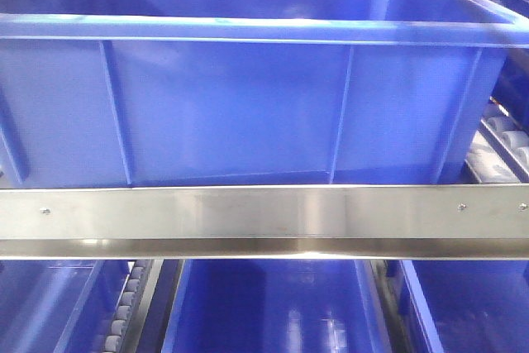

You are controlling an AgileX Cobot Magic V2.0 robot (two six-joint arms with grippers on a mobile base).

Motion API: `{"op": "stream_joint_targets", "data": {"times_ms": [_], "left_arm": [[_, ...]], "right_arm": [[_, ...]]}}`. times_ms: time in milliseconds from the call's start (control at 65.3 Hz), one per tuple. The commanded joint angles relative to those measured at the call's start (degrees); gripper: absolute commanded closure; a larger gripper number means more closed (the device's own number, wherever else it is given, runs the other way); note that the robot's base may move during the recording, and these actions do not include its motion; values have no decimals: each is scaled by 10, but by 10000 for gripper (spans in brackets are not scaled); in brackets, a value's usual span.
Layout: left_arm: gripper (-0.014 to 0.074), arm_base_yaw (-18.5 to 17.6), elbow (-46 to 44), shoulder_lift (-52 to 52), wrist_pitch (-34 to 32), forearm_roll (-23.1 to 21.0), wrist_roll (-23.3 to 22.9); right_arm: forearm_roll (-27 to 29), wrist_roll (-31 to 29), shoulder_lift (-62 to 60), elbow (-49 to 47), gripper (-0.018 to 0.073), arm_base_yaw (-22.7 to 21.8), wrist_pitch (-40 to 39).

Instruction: Grab silver tray and place in blue box

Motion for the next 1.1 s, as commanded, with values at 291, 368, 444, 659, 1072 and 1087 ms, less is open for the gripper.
{"op": "stream_joint_targets", "data": {"times_ms": [291,368,444,659,1072,1087], "left_arm": [[683,-52,69,-170,-126,44,-4],[683,-56,132,-220,-155,44,-4],[683,-56,185,-274,-186,48,-4],[683,-56,389,-455,-297,104,-4],[683,-56,612,-731,-411,104,-7],[683,-56,615,-732,-414,104,-7]], "right_arm": [[-60,-7,-165,89,508,5,-204],[-68,-7,-211,152,508,5,-263],[-78,-7,-259,220,508,5,-311],[-148,-7,-453,415,509,5,-378],[-148,-7,-758,585,510,5,-377],[-148,-7,-761,587,510,5,-378]]}}
